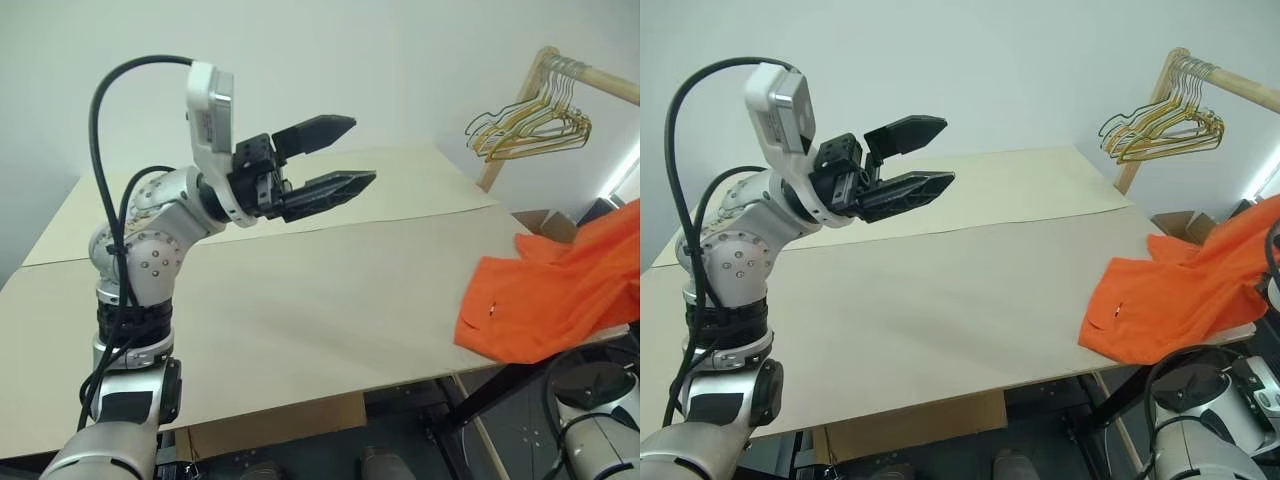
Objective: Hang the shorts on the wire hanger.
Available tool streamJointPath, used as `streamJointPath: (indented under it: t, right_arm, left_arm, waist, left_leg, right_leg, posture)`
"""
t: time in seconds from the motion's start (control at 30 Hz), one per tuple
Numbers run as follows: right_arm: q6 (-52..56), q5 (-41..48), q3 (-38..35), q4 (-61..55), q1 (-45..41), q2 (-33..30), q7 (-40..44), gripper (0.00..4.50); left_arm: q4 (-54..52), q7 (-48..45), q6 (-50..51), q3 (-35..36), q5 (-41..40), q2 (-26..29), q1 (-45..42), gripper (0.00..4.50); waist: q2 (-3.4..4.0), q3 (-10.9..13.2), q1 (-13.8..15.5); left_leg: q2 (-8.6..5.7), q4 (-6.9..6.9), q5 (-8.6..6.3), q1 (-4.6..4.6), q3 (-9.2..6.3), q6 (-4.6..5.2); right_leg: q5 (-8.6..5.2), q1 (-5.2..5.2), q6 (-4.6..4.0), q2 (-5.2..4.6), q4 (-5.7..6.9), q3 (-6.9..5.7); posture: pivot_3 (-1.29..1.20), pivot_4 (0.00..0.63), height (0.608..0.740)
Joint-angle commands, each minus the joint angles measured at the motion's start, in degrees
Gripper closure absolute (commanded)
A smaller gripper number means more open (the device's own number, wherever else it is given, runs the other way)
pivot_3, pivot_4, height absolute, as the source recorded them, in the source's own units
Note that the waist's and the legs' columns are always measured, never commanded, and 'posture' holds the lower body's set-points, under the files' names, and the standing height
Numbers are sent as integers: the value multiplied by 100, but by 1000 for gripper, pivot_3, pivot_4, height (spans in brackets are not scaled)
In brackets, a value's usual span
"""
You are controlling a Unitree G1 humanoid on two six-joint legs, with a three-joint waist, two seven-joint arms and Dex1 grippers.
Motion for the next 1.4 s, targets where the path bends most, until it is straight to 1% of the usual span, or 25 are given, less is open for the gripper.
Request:
streamJointPath:
  t: [0.03, 0.23, 0.43, 0.6, 0.77, 0.83, 0.87, 0.9, 1.17, 1.23, 1.4]
  right_arm:
    - [45, -163, -269, -37, -314, -110, -125, 4500]
    - [45, -603, -657, 80, -450, -171, -231, 4500]
    - [45, -935, -767, 205, -350, -182, -63, 4500]
    - [45, -1175, -665, 195, -286, -200, 105, 4500]
    - [45, -1516, -282, 65, -17, -265, 368, 4500]
    - [45, -1703, -148, -35, 58, -265, 485, 3878]
    - [45, -1794, -102, -75, 83, -269, 555, 3685]
    - [45, -1876, -72, -101, 94, -271, 625, 3384]
    - [-108, -2680, 590, -368, 308, -377, 1186, 578]
    - [-277, -2888, 817, -451, 399, -382, 1277, 27]
    - [-1562, -3616, 1942, -948, 924, -605, 1283, 27]
  left_arm:
    - [-72, -38, -135, -6, 42, -16, -60, 33]
    - [7, -85, -197, -82, 100, -75, -90, 33]
    - [11, -114, -253, -129, 148, -106, -71, 33]
    - [-42, -89, -247, -133, 145, -112, -24, 33]
    - [-97, -69, -227, -131, 137, -94, 11, 33]
    - [-118, -63, -216, -131, 132, -81, 20, 0]
    - [-129, -55, -211, -131, 130, -77, 22, 0]
    - [-138, -48, -207, -131, 129, -75, 23, 0]
    - [-197, -8, -191, -103, 105, -53, 35, 0]
    - [-196, -10, -198, -99, 110, -47, 38, 0]
    - [-139, -38, -229, -65, 129, -7, 29, 0]
  waist:
    - [6, 0, -45]
    - [7, 1, -101]
    - [7, 1, -117]
    - [7, 1, -124]
    - [6, 1, -128]
    - [6, 1, -135]
    - [6, 1, -135]
    - [10, 2, -137]
    - [17, 3, -222]
    - [17, 3, -227]
    - [25, 8, -232]
  left_leg:
    - [-1, 0, -1, 0, 2, 2]
    - [0, -3, -3, 4, 9, 5]
    - [1, -4, -4, 5, 14, 6]
    - [1, -4, -5, 4, 15, 9]
    - [0, -4, -7, 3, 16, 11]
    - [1, -4, -7, 4, 19, 12]
    - [1, -4, -7, 4, 19, 13]
    - [0, -4, -7, 5, 19, 13]
    - [-1, -6, -8, 10, 27, 14]
    - [-1, -6, -8, 10, 28, 14]
    - [-2, -7, -8, 11, 30, 14]
  right_leg:
    - [0, 0, 1, 0, -1, 3]
    - [1, 1, 3, 1, -5, 12]
    - [1, 2, 5, 11, -12, 31]
    - [2, 4, 9, 15, -16, 41]
    - [1, 4, 10, 15, -19, 41]
    - [2, 4, 11, 15, -19, 44]
    - [2, 4, 12, 15, -19, 44]
    - [2, 4, 12, 14, -19, 44]
    - [3, 3, 17, 14, -17, 52]
    - [4, 3, 17, 14, -17, 53]
    - [-4, 2, 30, 13, -17, 56]
  posture:
    - [-176, 0, 740]
    - [-179, 0, 740]
    - [-179, 0, 740]
    - [-175, 0, 740]
    - [-172, 0, 740]
    - [-171, 0, 740]
    - [-168, 0, 740]
    - [-168, 0, 740]
    - [-157, 0, 740]
    - [-154, 0, 740]
    - [-152, 0, 740]
